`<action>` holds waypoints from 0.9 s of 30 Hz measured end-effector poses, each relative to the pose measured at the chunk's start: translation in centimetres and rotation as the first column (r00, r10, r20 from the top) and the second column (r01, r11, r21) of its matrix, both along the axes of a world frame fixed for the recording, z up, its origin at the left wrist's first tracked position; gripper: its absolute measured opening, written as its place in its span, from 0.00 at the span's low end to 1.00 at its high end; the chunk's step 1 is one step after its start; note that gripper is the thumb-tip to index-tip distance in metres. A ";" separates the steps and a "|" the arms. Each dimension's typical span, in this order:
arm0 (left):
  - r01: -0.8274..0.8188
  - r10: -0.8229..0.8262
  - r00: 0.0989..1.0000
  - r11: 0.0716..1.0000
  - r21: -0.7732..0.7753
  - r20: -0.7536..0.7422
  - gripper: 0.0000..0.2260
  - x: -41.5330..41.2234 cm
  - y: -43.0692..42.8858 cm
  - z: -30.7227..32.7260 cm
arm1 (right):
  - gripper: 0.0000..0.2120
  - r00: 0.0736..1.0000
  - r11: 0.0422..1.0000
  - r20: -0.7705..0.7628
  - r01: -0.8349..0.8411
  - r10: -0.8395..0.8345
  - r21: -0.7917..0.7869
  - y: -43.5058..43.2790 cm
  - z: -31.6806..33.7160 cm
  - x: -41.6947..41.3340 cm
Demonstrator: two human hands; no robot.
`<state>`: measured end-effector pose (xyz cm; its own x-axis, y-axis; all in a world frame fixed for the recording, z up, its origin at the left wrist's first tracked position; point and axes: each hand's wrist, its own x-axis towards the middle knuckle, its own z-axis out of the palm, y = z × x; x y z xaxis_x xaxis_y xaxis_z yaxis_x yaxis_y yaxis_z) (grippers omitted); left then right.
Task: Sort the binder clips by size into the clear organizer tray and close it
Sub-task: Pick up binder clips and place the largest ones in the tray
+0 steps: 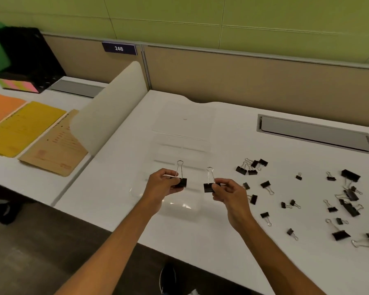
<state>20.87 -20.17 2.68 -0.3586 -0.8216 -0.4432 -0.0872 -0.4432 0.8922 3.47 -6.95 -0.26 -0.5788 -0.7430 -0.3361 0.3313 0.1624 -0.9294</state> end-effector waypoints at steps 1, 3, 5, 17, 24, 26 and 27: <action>0.012 -0.012 1.000 1.000 -0.002 0.006 0.08 0.7 -1.0 -0.1 | 0.09 1.000 1.000 -0.009 0.011 -0.011 0.001 -0.8 0.0 0.7; 0.034 -0.034 0.999 0.999 -0.011 0.018 0.08 1.8 -2.9 -0.2 | 0.09 0.999 1.000 -0.026 0.025 -0.025 0.005 -2.5 0.0 1.8; 0.047 -0.046 0.999 0.999 -0.023 0.028 0.09 2.7 -4.9 -0.4 | 0.10 0.999 0.999 -0.039 0.038 -0.037 0.016 -4.2 0.2 2.7; 0.004 0.002 0.996 0.997 -0.078 0.086 0.13 2.3 -13.7 -0.9 | 0.10 0.963 0.985 -0.268 0.073 -0.029 0.156 -14.6 0.5 2.2; -0.047 0.075 0.978 0.989 -0.143 0.192 0.10 -0.6 -17.7 -1.9 | 0.10 0.944 0.970 -0.329 0.067 0.015 0.235 -20.1 -0.1 0.6; -0.031 0.084 0.961 0.979 -0.200 0.262 0.11 -1.4 -18.7 -2.2 | 0.09 0.934 0.962 -0.356 0.062 0.038 0.267 -21.5 -0.7 0.2; -0.018 0.088 0.949 0.974 -0.227 0.303 0.11 -1.8 -19.2 -2.3 | 0.09 0.928 0.957 -0.368 0.058 0.053 0.285 -22.1 -1.0 0.2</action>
<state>19.09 -39.33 0.37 -0.1861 -0.9245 -0.3326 -0.3559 -0.2521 0.8999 3.65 -29.04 -1.28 -0.7039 -0.6457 -0.2960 -0.0246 0.4386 -0.8983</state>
